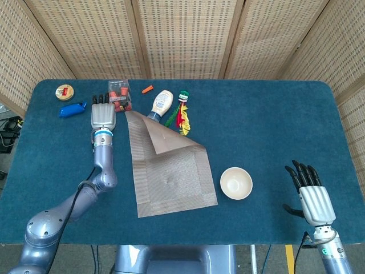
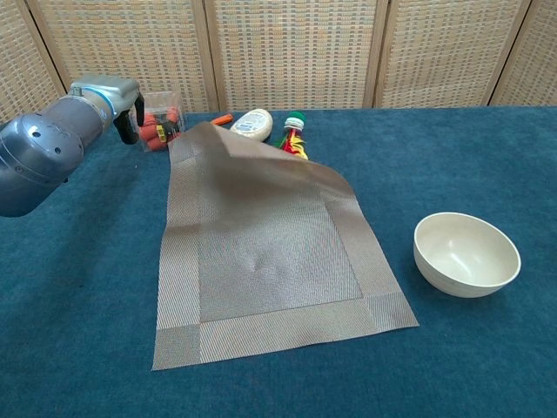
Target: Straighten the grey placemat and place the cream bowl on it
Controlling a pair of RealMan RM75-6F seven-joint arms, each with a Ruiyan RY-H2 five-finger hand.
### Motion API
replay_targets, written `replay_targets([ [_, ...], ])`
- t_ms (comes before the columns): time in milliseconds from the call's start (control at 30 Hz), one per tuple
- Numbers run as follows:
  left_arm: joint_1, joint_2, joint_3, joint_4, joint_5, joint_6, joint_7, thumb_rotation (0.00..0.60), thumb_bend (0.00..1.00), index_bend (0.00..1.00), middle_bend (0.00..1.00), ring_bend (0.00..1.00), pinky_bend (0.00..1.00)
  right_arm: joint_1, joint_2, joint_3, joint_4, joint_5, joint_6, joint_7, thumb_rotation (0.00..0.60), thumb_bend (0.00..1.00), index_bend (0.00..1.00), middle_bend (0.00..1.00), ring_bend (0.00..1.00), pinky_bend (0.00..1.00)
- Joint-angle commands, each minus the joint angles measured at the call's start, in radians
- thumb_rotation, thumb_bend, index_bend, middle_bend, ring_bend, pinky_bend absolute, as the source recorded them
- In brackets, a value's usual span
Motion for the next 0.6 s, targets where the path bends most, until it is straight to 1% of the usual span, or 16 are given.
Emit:
replay_targets([
  [33,-0.001,-0.004,-0.002,0.009,0.0,-0.012,-0.004,0.6,0.32,0.15,0.0,0.0,0.0,0.0,0.0,0.0,0.0,0.0,0.0,0.0,0.6,0.16,0.13,0.0,0.0,0.0],
  [67,-0.001,-0.003,-0.002,0.009,0.001,-0.016,-0.005,0.6,0.31,0.09,0.0,0.0,0.0,0.0,0.0,0.0,0.0,0.0,0.0,0.0,0.6,0.16,0.13,0.0,0.0,0.0],
  [167,0.003,0.004,-0.001,-0.004,0.022,-0.015,-0.035,0.6,0.31,0.02,0.0,0.0,0.0,0.0,0.001,0.0,-0.001,0.0,0.0,0.0,0.6,0.16,0.13,0.0,0.0,0.0],
  [300,0.018,0.024,0.014,-0.046,0.07,0.005,-0.088,0.6,0.31,0.01,0.0,0.0,0.0,0.001,0.001,-0.001,0.0,0.001,-0.002,0.001,0.6,0.16,0.13,0.0,0.0,0.0],
  [433,0.062,0.076,0.044,-0.162,0.157,0.073,-0.173,0.6,0.31,0.01,0.0,0.0,0.0,0.001,0.003,-0.001,-0.001,0.0,-0.002,0.009,0.6,0.16,0.13,0.0,0.0,0.0],
  [467,0.09,0.108,0.061,-0.228,0.201,0.116,-0.211,0.6,0.31,0.01,0.0,0.0,0.0,0.001,0.005,-0.002,-0.002,-0.002,-0.001,0.012,0.6,0.16,0.13,0.0,0.0,0.0],
  [533,0.175,0.194,0.101,-0.403,0.301,0.239,-0.292,0.6,0.31,0.01,0.0,0.0,0.0,0.002,0.007,-0.005,-0.002,-0.004,-0.005,0.024,0.6,0.16,0.13,0.0,0.0,0.0],
  [600,0.256,0.289,0.145,-0.581,0.375,0.325,-0.332,0.6,0.31,0.01,0.0,0.0,0.0,0.004,0.008,-0.008,0.0,-0.011,-0.006,0.034,0.6,0.16,0.13,0.0,0.0,0.0],
])
